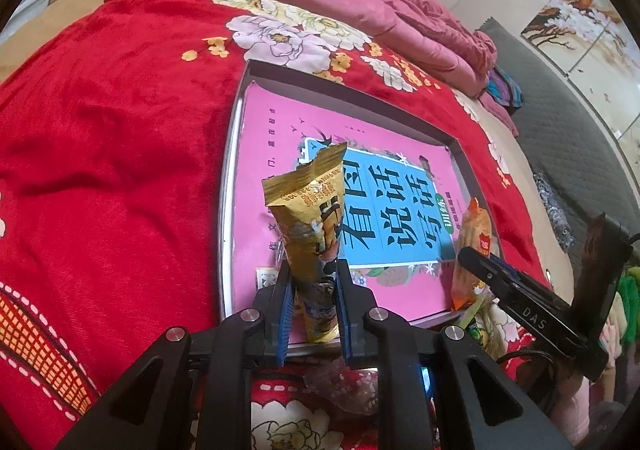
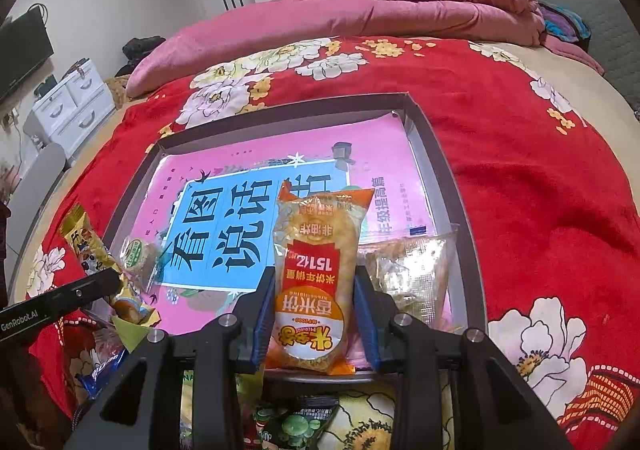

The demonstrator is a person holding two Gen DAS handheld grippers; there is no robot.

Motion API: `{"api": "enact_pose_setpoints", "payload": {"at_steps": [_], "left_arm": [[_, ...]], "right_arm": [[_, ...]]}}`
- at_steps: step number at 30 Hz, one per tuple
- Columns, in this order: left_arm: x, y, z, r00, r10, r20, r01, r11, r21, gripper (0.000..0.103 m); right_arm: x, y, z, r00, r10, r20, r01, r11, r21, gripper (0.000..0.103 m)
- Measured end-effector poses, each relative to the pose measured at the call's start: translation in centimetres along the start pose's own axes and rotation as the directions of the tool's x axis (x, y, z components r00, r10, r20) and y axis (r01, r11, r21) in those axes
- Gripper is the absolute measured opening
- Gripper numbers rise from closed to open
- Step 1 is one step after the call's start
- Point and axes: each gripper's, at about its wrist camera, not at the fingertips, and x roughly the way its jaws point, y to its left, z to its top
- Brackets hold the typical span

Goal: Organize snacks
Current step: 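Carry the orange bread with the right tool while the left tool lowers the yellow bar into the tray, then open the right tool to drop the bread while the left tool releases the yellow bar into the tray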

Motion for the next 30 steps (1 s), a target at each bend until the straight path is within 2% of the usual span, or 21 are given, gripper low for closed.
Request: {"api": "enact_pose_setpoints", "payload": {"at_steps": [12, 15, 21, 26, 30], "left_arm": [[0.6, -0.1, 0.0, 1.000, -0.004, -0.005, 0.004, 1.000, 0.001, 0.026], [1.0, -0.2, -0.1, 1.000, -0.002, -0.012, 0.002, 1.000, 0.008, 0.028], [1.4, -0.8, 0.0, 1.000, 0.003, -0.011, -0.003, 0.999, 0.038, 0.030], [1.5, -1.4, -0.1, 1.000, -0.003, -0.012, 0.003, 0.998, 0.061, 0.039], [1.4, -1.4, -0.1, 1.000, -0.019, -0.012, 0.020, 0.998, 0.057, 0.042]], "right_arm": [[-1.0, -0.5, 0.3, 1.000, 0.007, 0.028, -0.007, 1.000, 0.022, 0.039], [-1.5, -0.7, 0.3, 0.999, 0.005, 0.038, -0.007, 0.999, 0.032, 0.045], [-2.2, -1.5, 0.3, 0.999, 0.006, 0.049, -0.009, 0.998, 0.058, 0.045], [-2.6, -1.8, 0.2, 0.999, 0.008, 0.054, -0.012, 0.998, 0.068, 0.046], [-3.0, -1.9, 0.1, 0.998, 0.013, 0.057, -0.017, 0.997, 0.070, 0.047]]}}
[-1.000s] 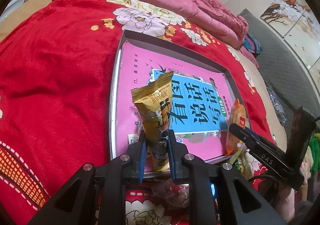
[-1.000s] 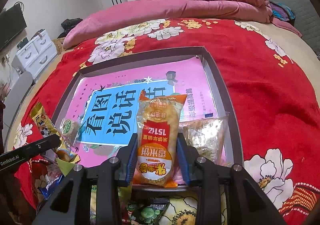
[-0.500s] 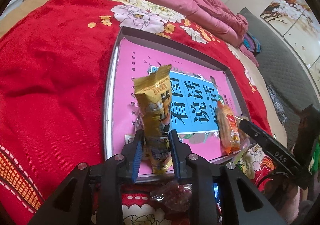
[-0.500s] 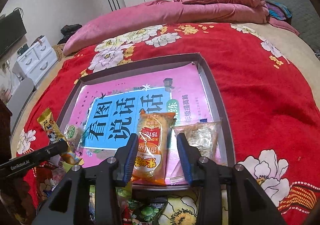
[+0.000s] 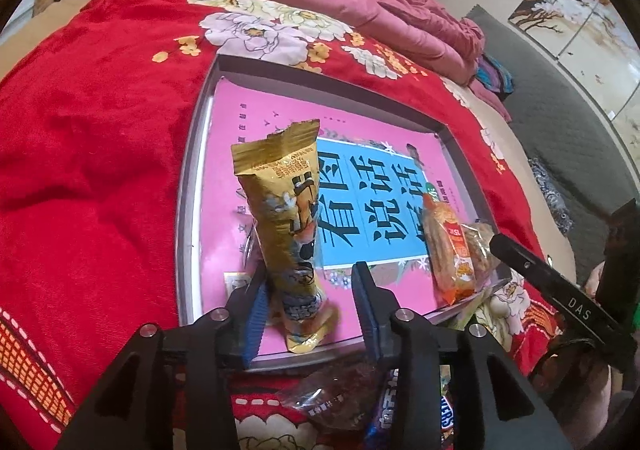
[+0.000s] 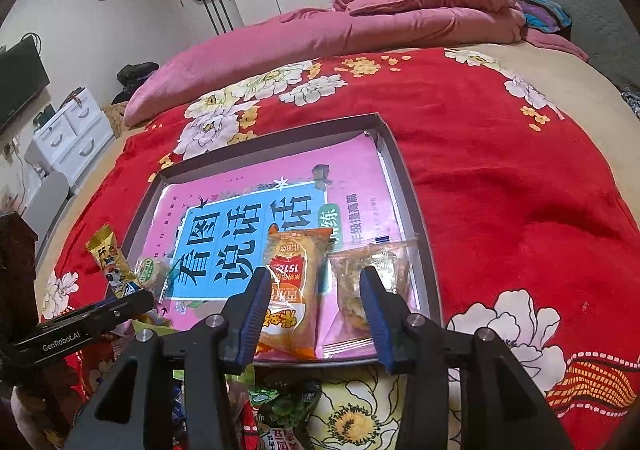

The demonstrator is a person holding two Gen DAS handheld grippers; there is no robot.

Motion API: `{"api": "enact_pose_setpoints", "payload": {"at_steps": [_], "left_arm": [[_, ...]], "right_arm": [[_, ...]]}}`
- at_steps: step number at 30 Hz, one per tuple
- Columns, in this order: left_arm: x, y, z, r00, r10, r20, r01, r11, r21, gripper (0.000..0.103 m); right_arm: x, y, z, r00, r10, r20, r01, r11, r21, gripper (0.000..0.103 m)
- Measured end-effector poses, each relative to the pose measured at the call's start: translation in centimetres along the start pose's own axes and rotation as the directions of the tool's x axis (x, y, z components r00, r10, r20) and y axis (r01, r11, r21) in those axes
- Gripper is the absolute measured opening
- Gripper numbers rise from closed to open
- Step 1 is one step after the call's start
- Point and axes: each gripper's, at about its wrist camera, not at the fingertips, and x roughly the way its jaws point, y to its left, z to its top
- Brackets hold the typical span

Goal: Organize snacks
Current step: 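Open the right tool to drop the bread while the left tool releases the yellow bar into the tray, then withdraw both tools from the tray back to the snack pile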

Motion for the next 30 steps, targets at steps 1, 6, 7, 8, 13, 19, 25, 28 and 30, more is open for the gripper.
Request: {"api": "enact_pose_setpoints", "payload": {"at_steps": [1, 6, 7, 8, 13, 19, 25, 28, 30], "left_arm": [[-0.1, 0.1, 0.0, 1.000, -0.007, 0.000, 0.007, 1.000, -0.006, 0.043], [-0.6, 1.0, 0.3, 1.000, -0.014, 0.011, 0.015, 0.999, -0.051, 0.049], [-0.8, 1.1, 0.4, 1.000, -0.017, 0.016, 0.018, 0.998, -0.059, 0.050], [-1.1, 1.3, 0.4, 1.000, -0.018, 0.022, 0.020, 0.998, -0.068, 0.052], [-2.0, 1.8, 0.8, 0.998, -0.032, 0.049, 0.036, 0.995, -0.090, 0.056], [-2.6, 1.9, 0.9, 0.997, -0.036, 0.065, 0.042, 0.995, -0.092, 0.058], [-3.5, 1.7, 1.2, 0.995, -0.045, 0.093, 0.052, 0.996, -0.078, 0.065], [-3.8, 1.5, 1.2, 0.994, -0.039, 0.104, 0.047, 0.996, -0.070, 0.068], [-4.0, 1.4, 1.2, 0.993, -0.037, 0.108, 0.044, 0.997, -0.064, 0.070]], "right_arm": [[-0.1, 0.0, 0.0, 1.000, 0.000, 0.000, 0.000, 1.000, 0.000, 0.048], [-0.4, 0.0, -0.1, 1.000, 0.008, 0.002, -0.008, 1.000, 0.007, 0.050], [-0.4, 0.0, -0.1, 1.000, 0.009, 0.003, -0.009, 1.000, 0.007, 0.050], [-0.5, 0.0, -0.1, 1.000, 0.011, 0.004, -0.011, 1.000, 0.008, 0.050], [-1.0, 0.1, -0.1, 1.000, 0.022, 0.010, -0.022, 1.000, 0.015, 0.050], [-1.2, 0.2, -0.1, 1.000, 0.020, 0.015, -0.020, 1.000, 0.012, 0.051], [-1.6, 0.0, 0.0, 1.000, 0.019, 0.022, -0.019, 1.000, 0.016, 0.052], [-1.8, -0.1, -0.1, 1.000, 0.017, 0.025, -0.018, 1.000, 0.017, 0.053], [-1.8, -0.1, -0.2, 1.000, 0.017, 0.026, -0.017, 1.000, 0.017, 0.054]]}}
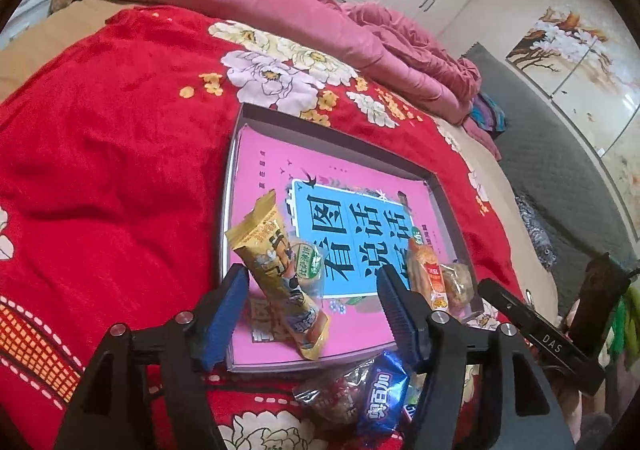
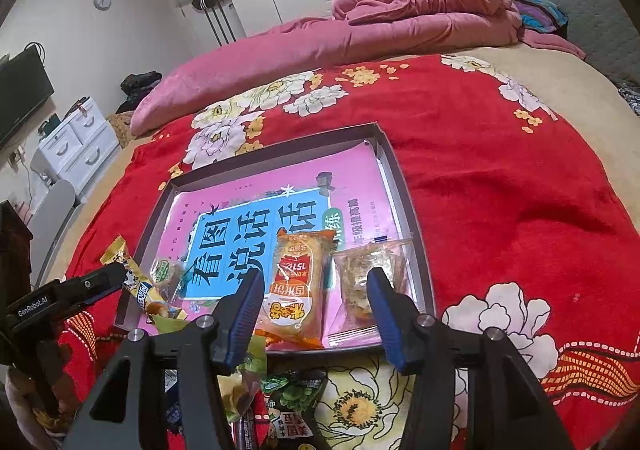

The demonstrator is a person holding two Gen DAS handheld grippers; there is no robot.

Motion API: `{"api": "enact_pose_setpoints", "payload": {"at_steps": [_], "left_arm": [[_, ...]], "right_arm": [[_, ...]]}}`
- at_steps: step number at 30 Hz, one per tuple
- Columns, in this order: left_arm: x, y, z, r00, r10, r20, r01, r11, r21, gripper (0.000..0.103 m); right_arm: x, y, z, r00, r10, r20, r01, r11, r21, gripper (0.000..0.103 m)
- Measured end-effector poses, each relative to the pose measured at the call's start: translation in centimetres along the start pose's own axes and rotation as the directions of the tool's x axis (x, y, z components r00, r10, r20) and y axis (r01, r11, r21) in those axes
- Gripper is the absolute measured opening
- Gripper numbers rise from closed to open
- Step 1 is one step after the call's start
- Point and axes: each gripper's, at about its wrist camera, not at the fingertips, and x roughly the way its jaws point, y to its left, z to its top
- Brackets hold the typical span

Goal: Organize snacks
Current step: 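Withdraw both tools from the tray back to the snack pile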

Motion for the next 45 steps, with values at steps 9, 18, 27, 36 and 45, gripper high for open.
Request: {"api": "enact_pose_setpoints", "payload": {"at_steps": [9, 18, 27, 36, 45], "left_arm": [[-1.2, -0.8, 0.1, 0.999, 0.013, 0.038, -0.015, 0.999, 0.043, 0.075], [-2.2, -0.5, 0.3, 0.997, 0.028, 0.069, -0.031, 0.999, 0.043, 0.076], [-3.3, 0.7, 0.8, 0.994, 0.032, 0.106, -0.033, 0.999, 0.009, 0.076], [-3.9, -0.6, 0.1, 0.993, 0.021, 0.114, -0.027, 0.998, 0.049, 0.084], [-4.5, -1.3, -0.5, 0.993, 0.021, 0.119, -0.028, 0.998, 0.060, 0.084]], "right_arm": [[-0.4, 0.1, 0.0, 1.000, 0.000, 0.010, 0.000, 1.000, 0.004, 0.059], [-0.5, 0.1, -0.1, 1.000, 0.001, 0.011, -0.001, 1.000, 0.004, 0.061], [-1.0, 0.5, -0.1, 1.000, 0.007, 0.023, -0.007, 1.000, -0.001, 0.062], [-1.3, 0.6, -0.1, 1.000, 0.000, 0.031, 0.000, 1.000, -0.010, 0.067], [-1.6, 0.9, -0.4, 0.999, -0.004, 0.037, 0.005, 1.000, -0.030, 0.071]]}}
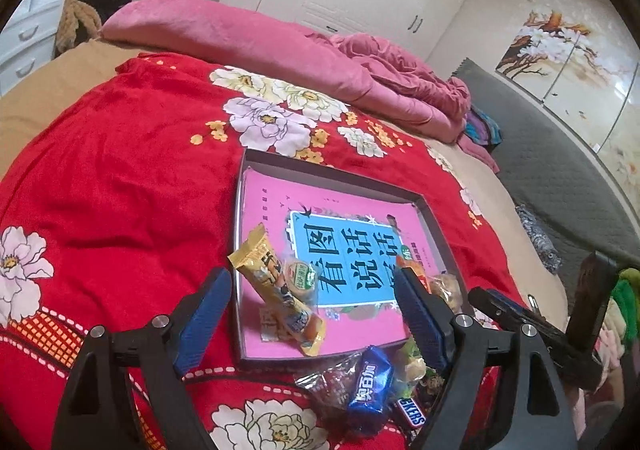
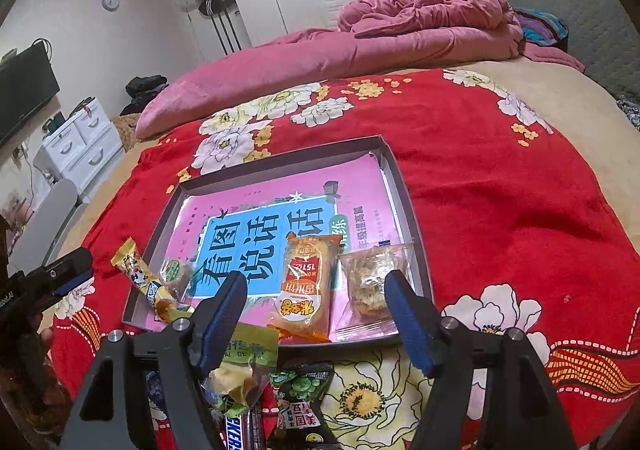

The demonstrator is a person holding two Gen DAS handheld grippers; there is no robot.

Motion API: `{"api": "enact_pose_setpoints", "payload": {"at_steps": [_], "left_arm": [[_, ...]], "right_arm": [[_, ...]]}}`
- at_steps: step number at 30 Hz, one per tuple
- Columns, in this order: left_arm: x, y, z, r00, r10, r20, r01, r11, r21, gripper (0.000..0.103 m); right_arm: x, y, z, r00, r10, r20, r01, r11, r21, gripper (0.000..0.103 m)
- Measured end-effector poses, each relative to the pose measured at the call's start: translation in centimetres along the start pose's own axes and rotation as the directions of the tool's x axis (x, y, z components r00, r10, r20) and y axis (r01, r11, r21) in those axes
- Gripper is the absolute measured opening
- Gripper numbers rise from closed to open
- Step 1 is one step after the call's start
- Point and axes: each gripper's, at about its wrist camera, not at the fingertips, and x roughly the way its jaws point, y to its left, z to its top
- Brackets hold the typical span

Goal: Organize snacks
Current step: 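Withdraw both tools from the tray back to the snack pile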

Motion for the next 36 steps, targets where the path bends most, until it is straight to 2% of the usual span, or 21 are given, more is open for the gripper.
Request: {"api": "enact_pose_setpoints", "payload": {"at_steps": [19, 36], "left_arm": [[-0.1, -1.4, -2.0, 0.999, -0.014, -0.053, 0.017, 0.999, 0.041, 0.084], [-0.3, -2.6, -3.5, 0.997, 0.003, -0.077, 0.003, 0.997, 0.079, 0.084]], "right_arm": [[-0.9, 0.3, -0.4, 1.000, 0.021, 0.016, -0.021, 1.000, -0.014, 0.074], [-1.7, 0.7, -1.2, 0.999, 0.038, 0.012, -0.037, 0.998, -0.041, 0.076]]}}
